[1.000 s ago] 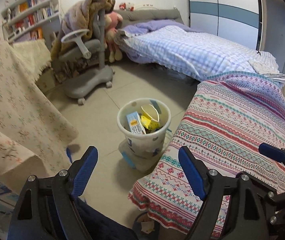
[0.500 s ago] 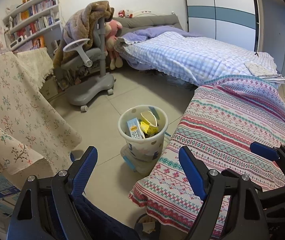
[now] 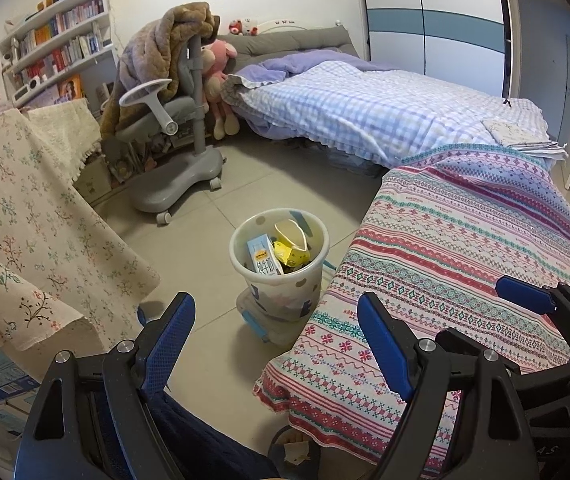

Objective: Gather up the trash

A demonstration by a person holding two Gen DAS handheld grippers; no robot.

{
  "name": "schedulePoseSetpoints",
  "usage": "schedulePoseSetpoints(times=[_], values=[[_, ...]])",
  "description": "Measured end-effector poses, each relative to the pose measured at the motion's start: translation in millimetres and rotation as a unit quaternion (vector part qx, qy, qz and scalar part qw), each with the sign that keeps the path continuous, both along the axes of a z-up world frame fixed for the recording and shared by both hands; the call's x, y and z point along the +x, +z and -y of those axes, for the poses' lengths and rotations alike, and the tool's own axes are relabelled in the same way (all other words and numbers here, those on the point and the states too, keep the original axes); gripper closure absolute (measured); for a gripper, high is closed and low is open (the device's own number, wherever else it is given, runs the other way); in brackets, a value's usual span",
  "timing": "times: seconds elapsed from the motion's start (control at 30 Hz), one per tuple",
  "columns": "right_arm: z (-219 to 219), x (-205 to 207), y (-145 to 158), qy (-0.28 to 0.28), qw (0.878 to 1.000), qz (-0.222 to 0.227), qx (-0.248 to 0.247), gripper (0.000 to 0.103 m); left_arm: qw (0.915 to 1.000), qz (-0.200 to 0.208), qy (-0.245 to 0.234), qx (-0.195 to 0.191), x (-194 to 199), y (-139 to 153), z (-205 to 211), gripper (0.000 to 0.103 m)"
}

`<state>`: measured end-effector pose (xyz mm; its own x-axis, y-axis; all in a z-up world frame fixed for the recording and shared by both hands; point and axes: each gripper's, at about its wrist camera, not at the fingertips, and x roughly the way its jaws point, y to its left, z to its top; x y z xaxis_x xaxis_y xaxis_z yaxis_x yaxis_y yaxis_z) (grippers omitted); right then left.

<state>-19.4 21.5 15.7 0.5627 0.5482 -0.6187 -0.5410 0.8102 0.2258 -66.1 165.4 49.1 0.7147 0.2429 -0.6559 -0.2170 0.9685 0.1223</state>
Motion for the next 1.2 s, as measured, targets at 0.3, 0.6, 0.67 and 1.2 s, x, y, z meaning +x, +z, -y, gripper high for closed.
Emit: schedulePoseSetpoints(times=[0.3,0.6,0.67,1.2], values=[[1.8,1.0,0.5,-0.003,1.0,0.001,0.002,0.009,1.0,0.0,-0.001,0.001,0.6,0.2,0.5,0.017],[3.2,0.9,1.8,-0.005,1.0,0.003,0.003,0.009,1.0,-0.001,-0.002,0.002,1.4,0.6,1.2,0.017],[3.5,1.3,2.0,-0.005,1.0,0.003,0.003,0.009,1.0,0.0,-0.002,0.001,1.4,0.6,1.3,0.017],[2.5,1.4,0.4,-0.009,1.0,0.008,-0.004,0.009,1.0,-0.001,0.005,-0.002,3.2,-2.9,-5.0,0.017]])
